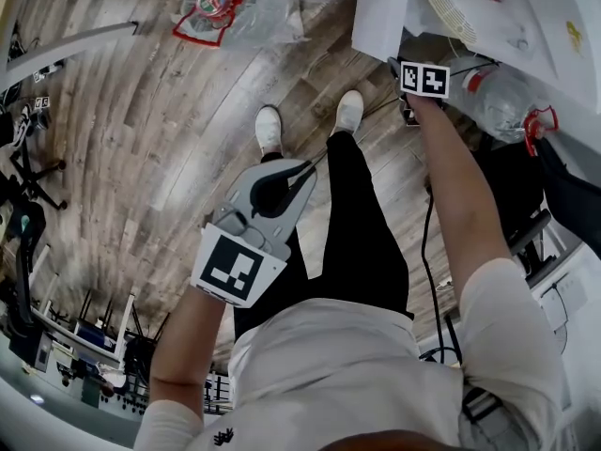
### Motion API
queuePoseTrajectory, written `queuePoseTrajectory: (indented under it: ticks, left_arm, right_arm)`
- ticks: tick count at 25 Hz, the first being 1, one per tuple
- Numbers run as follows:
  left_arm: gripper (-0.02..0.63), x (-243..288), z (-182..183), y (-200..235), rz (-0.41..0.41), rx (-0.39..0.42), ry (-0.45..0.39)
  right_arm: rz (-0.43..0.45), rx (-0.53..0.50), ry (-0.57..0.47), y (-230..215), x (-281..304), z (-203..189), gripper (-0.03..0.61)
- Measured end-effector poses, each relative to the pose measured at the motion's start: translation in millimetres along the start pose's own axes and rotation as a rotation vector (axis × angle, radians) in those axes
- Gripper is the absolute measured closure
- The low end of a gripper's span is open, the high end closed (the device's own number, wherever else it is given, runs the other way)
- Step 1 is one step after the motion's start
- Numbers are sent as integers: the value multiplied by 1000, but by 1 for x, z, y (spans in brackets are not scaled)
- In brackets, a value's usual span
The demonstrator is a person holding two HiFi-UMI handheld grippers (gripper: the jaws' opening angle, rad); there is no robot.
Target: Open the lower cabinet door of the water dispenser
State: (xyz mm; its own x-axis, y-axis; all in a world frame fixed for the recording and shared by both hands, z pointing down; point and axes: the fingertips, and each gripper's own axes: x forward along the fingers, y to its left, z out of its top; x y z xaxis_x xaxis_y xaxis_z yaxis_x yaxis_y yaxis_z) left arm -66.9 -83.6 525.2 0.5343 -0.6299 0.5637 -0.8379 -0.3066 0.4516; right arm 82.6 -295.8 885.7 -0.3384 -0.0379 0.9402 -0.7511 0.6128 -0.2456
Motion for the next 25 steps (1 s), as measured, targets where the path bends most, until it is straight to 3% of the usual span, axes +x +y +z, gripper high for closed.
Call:
queuePoseTrajectory:
  ticks: [25]
  left_arm:
    - [558, -73, -34, 41, 86, -76, -101]
  right_arm:
    - [20, 174, -89, 102, 41, 50, 488]
